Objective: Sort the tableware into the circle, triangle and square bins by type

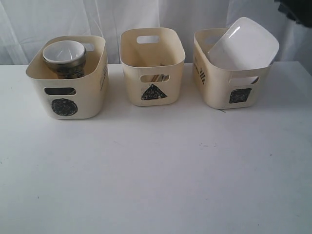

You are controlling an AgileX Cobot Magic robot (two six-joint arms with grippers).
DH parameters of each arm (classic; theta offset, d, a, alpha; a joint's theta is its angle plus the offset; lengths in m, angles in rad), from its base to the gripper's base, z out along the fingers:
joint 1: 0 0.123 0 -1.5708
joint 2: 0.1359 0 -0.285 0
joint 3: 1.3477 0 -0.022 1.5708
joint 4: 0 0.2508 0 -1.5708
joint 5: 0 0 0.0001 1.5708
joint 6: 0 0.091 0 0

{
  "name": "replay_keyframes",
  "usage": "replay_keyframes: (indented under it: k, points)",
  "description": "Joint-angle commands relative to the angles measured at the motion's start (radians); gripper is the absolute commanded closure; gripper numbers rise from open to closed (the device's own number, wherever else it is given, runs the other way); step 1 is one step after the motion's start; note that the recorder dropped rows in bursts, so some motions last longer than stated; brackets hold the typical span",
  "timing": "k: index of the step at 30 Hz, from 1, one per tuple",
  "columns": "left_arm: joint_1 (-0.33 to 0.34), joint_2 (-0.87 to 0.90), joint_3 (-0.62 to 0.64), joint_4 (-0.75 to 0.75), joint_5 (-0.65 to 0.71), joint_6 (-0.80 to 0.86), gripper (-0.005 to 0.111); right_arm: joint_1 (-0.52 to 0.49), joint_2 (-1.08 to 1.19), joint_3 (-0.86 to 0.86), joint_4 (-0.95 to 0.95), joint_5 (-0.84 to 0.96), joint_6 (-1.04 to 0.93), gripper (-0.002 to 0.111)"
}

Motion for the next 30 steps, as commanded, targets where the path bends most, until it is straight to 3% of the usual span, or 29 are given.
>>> replay_keyframes:
  k: [1,2,6,14,16,20,24,27,30]
  points:
    - [-0.006,-0.005,0.006,-0.004,0.028,-0.002,0.107,0.003,-0.144,-0.003,-0.258,0.255,0.319,0.101]
    - [-0.006,-0.005,0.006,-0.004,0.028,-0.002,0.107,0.013,-0.17,0.004,-0.366,0.302,0.383,0.108]
    - [-0.006,-0.005,0.006,-0.004,0.028,-0.002,0.107,0.06,-0.263,0.109,-0.733,0.28,0.654,0.108]
    - [-0.006,-0.005,0.006,-0.004,0.028,-0.002,0.107,0.215,-0.68,0.577,-1.566,-0.03,1.389,0.108]
    - [-0.006,-0.005,0.006,-0.004,0.028,-0.002,0.107,0.233,-0.816,0.659,-1.723,-0.125,1.456,0.108]
    - [-0.006,-0.005,0.006,-0.004,0.028,-0.002,0.107,0.233,-1.057,0.731,-1.811,-0.373,1.404,0.108]
    - [-0.006,-0.005,0.006,-0.004,0.028,-0.002,0.107,0.233,-1.23,0.731,-1.818,-0.464,1.344,0.108]
    - [-0.006,-0.005,0.006,-0.004,0.028,-0.002,0.107,0.233,-1.326,0.731,-1.82,-0.344,1.311,0.108]
    - [-0.006,-0.005,0.006,-0.004,0.028,-0.002,0.107,0.233,-1.39,0.731,-1.785,-0.098,1.359,0.108]
